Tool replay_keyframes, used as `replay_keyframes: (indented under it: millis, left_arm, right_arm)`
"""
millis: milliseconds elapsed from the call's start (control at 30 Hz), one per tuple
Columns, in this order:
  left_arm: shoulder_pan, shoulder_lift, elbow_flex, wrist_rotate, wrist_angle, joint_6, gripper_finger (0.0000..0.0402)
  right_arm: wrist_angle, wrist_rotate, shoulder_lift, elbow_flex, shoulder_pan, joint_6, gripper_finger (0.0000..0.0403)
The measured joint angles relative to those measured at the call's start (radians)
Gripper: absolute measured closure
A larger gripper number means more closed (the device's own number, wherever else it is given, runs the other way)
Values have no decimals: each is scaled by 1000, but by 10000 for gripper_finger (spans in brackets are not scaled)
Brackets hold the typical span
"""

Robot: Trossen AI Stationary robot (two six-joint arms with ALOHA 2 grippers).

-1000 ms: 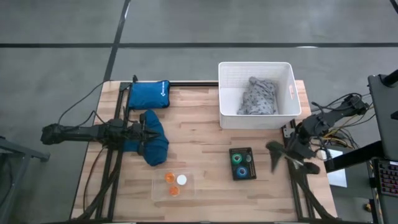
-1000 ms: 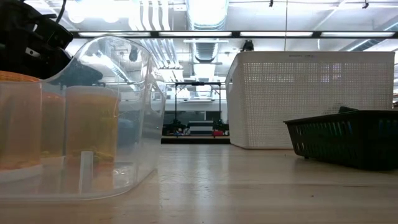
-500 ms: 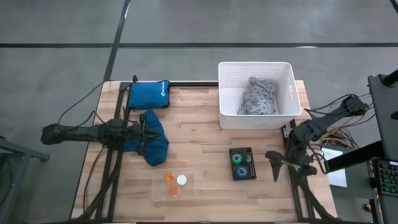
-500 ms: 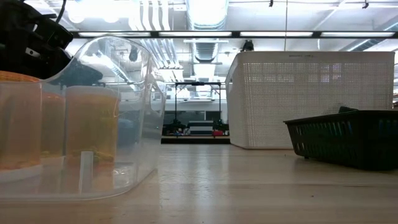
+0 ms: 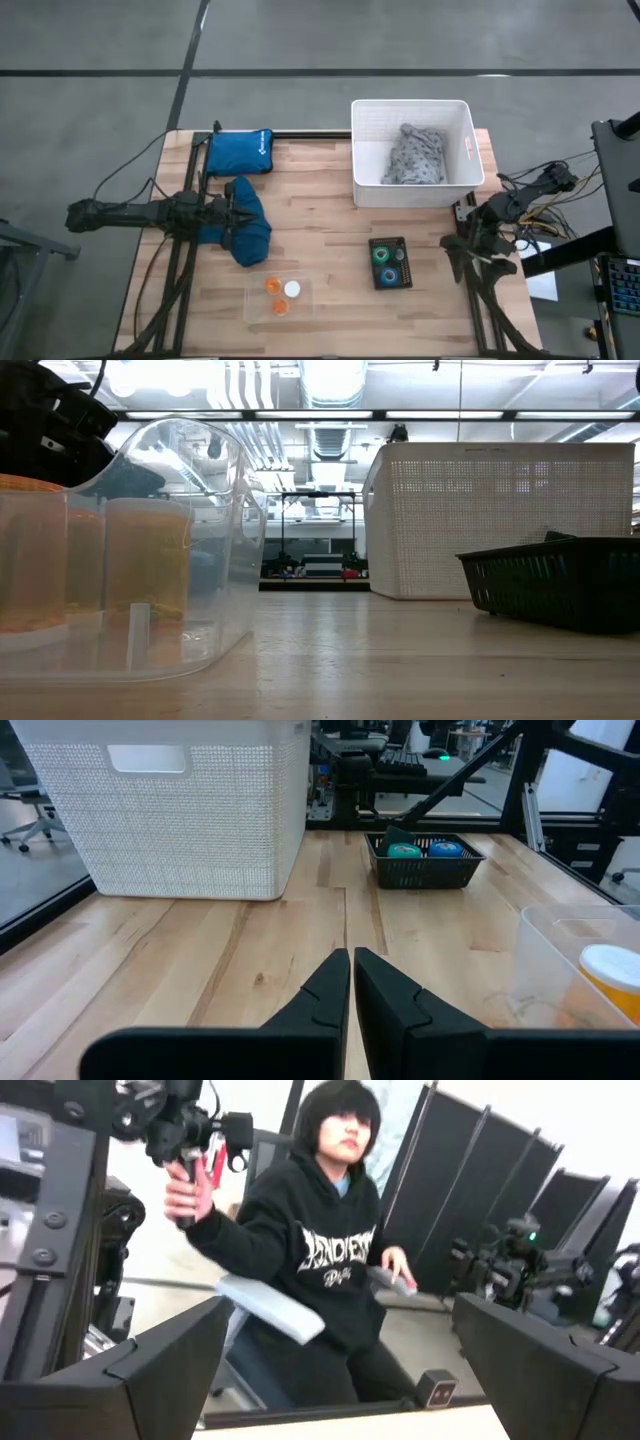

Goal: Pick & place medical supplies in basket/bin
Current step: Put the blue patient gown into the white bin

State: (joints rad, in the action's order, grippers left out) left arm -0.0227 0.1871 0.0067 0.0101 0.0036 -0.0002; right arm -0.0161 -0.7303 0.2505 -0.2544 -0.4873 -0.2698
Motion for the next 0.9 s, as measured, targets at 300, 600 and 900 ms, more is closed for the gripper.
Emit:
replay_keyframes:
  millis: [300, 600, 900]
  left_arm:
    - [0, 0, 0, 0, 0, -3, 376]
    - [0, 0, 0, 0, 0, -3, 376]
    - [0, 0, 0, 0, 0, -3, 376]
  right_arm:
    - [5, 0, -182, 83, 0, 53, 19]
    - [38, 23, -247, 105, 1, 54, 19]
    - [58, 126, -243, 120, 1, 106, 19]
